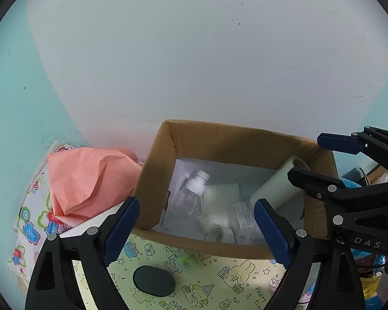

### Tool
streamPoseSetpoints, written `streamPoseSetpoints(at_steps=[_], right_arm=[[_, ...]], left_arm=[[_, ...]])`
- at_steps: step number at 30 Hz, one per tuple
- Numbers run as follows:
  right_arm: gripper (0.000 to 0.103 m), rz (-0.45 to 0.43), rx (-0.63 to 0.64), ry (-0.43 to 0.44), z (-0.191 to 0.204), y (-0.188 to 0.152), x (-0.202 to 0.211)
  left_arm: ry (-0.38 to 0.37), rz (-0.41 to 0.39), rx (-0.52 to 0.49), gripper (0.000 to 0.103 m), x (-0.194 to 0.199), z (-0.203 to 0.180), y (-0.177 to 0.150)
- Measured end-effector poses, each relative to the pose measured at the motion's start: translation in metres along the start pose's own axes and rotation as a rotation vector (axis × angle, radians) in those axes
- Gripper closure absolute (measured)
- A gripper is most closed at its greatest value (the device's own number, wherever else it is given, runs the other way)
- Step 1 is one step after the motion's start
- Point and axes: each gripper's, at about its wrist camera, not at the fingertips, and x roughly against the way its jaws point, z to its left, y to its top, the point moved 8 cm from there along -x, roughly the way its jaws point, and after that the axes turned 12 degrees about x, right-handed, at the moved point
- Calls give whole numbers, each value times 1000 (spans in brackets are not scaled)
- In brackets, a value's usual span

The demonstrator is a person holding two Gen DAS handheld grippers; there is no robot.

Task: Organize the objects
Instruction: 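Drop the pump bottle into the box from the left tool while right tool holds roller, then open the right tool to drop the white roller tube into the box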

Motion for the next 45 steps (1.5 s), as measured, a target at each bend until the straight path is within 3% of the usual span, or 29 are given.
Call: streamPoseSetpoints(at_steps=[16, 33, 45], right_arm=[[28, -22, 28, 22, 17, -8, 16], [28, -83, 71, 37, 59, -14, 51], [28, -130, 81, 93, 97, -16, 64]], left_arm=[[33, -20, 12, 12, 25, 2, -15], [73, -66, 29, 12, 68, 20, -38], [103, -78, 68, 12, 93, 44, -62]])
